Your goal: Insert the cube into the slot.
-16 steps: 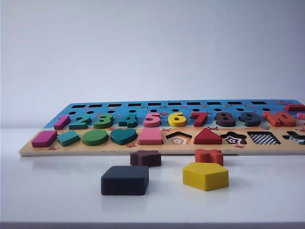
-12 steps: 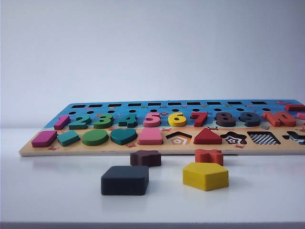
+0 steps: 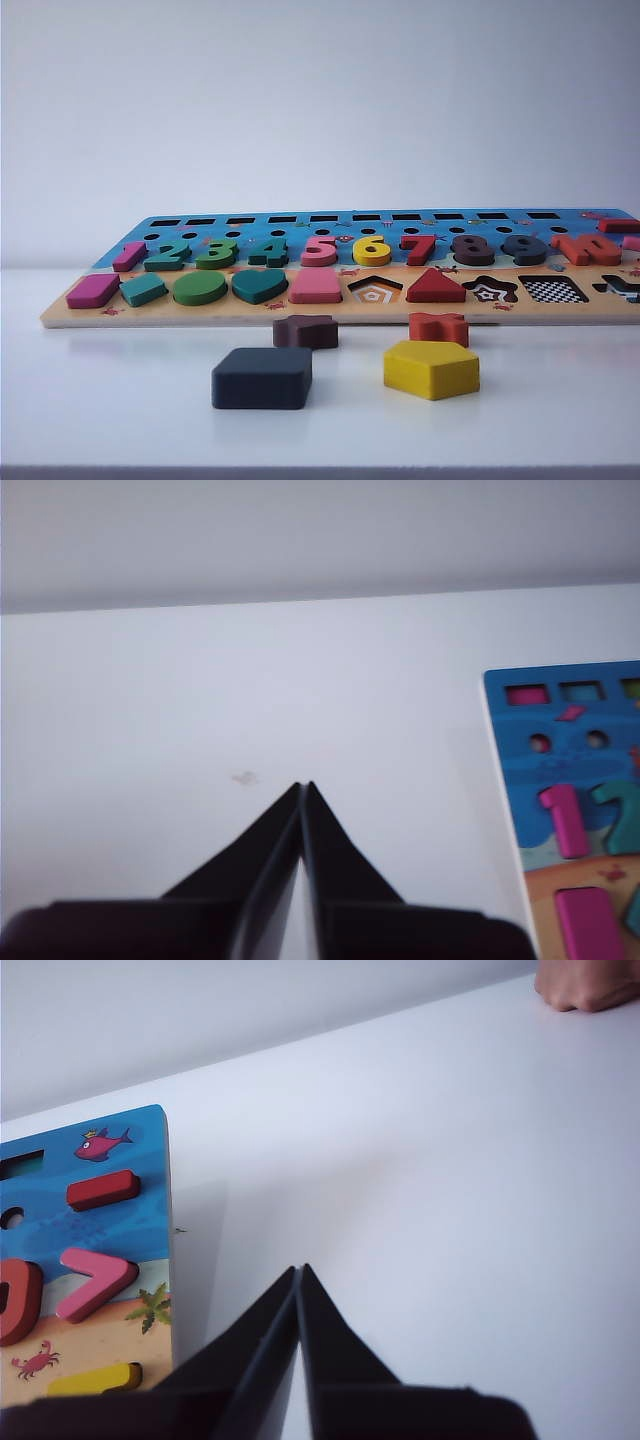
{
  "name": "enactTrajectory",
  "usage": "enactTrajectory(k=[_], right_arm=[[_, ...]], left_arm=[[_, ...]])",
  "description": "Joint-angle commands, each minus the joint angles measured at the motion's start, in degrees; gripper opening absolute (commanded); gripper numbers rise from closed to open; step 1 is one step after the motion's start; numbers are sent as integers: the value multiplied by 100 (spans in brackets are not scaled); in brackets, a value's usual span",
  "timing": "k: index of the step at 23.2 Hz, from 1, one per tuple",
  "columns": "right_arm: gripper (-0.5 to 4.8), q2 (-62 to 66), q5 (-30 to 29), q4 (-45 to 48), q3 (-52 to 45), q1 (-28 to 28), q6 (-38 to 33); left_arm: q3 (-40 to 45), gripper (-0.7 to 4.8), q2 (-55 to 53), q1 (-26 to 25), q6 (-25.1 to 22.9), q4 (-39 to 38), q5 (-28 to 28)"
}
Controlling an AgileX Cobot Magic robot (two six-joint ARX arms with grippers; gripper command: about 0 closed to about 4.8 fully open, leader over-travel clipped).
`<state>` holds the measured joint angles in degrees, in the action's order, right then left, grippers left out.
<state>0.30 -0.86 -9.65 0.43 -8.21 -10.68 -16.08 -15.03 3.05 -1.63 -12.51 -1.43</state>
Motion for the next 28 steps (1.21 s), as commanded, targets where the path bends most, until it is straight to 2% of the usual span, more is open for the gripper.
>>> enactTrajectory(k=[1,5,9,11,13,15,20,25,28], right_arm=[[-4,-13,20,37,-2,11,-39],[-3,-15,-4,35,-2,11,-345],[0,-13,-66,37,-2,11,-476],[0,-13,-66,37,-2,11,-505],[7,-13,-72,37,-2,13,-841],[21,-13,-330,39,0,13,-1086],[57,-13,-1189,7,127,13,-1093],[63,-13,-1132,-142,807,13,-1073],[63,-13,-1152,-507,1152,13,-1093]], left_arm=[[-654,10,-455,422,-33,-647,-85],[-1814,10,-1132,1250,-35,-1849,-125],[-2710,10,-1624,1860,-35,-2944,-413],[-3040,10,-1834,2015,-33,-3541,-605],[-3294,10,-2020,2124,-37,-4074,-798],[-3440,10,-2133,2177,-35,-4371,-997],[-3530,10,-2271,2212,-37,-4428,-1565],[-3560,10,-2376,2227,-46,-3847,-2114],[-3558,10,-2422,2227,-44,-3742,-2153]])
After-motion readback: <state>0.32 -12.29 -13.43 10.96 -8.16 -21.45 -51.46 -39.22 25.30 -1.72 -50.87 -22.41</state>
